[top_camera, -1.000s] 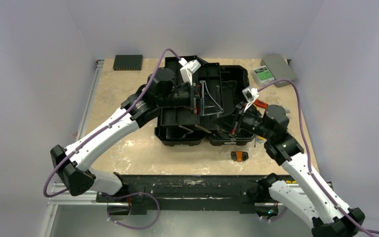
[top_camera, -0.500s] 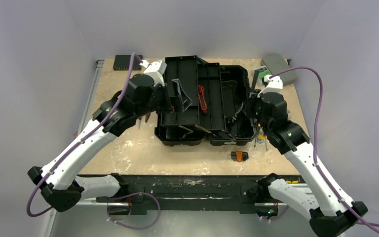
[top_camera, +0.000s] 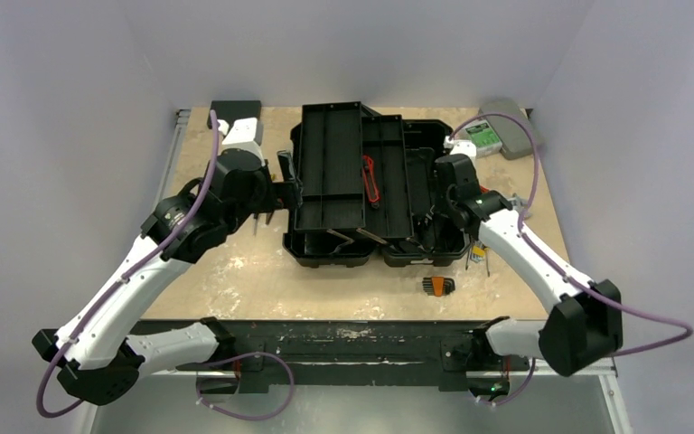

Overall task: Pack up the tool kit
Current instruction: Place the hammer in the toolbox.

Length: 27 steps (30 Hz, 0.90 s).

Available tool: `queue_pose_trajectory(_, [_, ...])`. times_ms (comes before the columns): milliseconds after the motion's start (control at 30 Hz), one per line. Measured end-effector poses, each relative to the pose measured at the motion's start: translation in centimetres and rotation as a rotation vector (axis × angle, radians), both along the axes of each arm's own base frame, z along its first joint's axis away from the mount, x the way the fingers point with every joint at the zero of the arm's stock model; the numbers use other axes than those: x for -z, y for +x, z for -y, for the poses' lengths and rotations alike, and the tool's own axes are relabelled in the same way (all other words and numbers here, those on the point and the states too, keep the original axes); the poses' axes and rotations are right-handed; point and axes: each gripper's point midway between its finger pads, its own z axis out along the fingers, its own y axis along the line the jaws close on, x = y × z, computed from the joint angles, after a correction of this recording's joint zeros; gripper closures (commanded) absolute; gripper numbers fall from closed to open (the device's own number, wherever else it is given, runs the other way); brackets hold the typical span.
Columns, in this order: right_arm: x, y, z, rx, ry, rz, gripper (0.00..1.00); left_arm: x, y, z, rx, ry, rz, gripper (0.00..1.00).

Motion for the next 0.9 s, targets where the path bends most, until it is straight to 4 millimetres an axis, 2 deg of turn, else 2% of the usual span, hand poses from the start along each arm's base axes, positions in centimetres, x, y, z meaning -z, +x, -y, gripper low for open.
queue_pose_trajectory(133, [2.9, 1.4, -1.8, -0.066, 0.029, -0.071, 1.00, 0.5, -0.5, -2.2, -0.053, 0.071, -0.001, 0.00])
queue_pose_trajectory(267, [6.1, 2.4, -2.6, -0.093, 0.024, -0.157, 0.99, 0.6, -0.9, -4.0, -0.104, 0.114, 0.008, 0.00])
queue_pose_trajectory(300, [6.6, 2.5, -2.7, -0.096, 0.024, -0.172, 0.91, 0.6, -1.0, -4.4, -0.117, 0.124, 0.010, 0.00])
queue_pose_trajectory(333, [7.1, 2.8, -2.7, -0.095, 0.023, -0.187, 0.51, 0.7, -1.0, -4.7, -0.127, 0.134, 0.010, 0.00])
queue_pose_trajectory(367, [7.4, 3.0, -2.7, -0.093, 0.024, -0.196, 0.27, 0.8, -1.0, -5.0, -0.137, 0.143, 0.010, 0.00])
queue_pose_trajectory(400, [7.6, 3.2, -2.7, -0.088, 0.030, -0.202, 0.18, 1.0, -1.0, -5.2, -0.146, 0.154, 0.008, 0.00])
queue_pose_trajectory(433, [7.7, 3.4, -2.9, -0.090, 0.037, -0.205, 0.14, 1.2, -1.0, -5.4, -0.153, 0.163, 0.005, 0.00])
queue_pose_trajectory(567, [7.1, 3.8, -2.6, -0.078, 0.060, -0.187, 0.15, 1.9, -0.7, -6.0, -0.177, 0.192, -0.009, 0.00])
queue_pose_trajectory(700, [4.7, 3.3, -2.8, -0.090, 0.098, -0.126, 0.13, 3.8, -0.7, -6.6, -0.199, 0.208, -0.033, 0.00])
queue_pose_trajectory(800, [2.1, 1.9, -2.6, -0.095, 0.146, -0.029, 0.12, 6.3, -0.7, -7.0, -0.207, 0.225, -0.067, 0.00])
queue_pose_trajectory(900, [-0.2, -0.3, -2.0, -0.099, 0.196, 0.089, 0.09, 8.3, -0.5, -7.8, -0.239, 0.234, -0.098, 0.00])
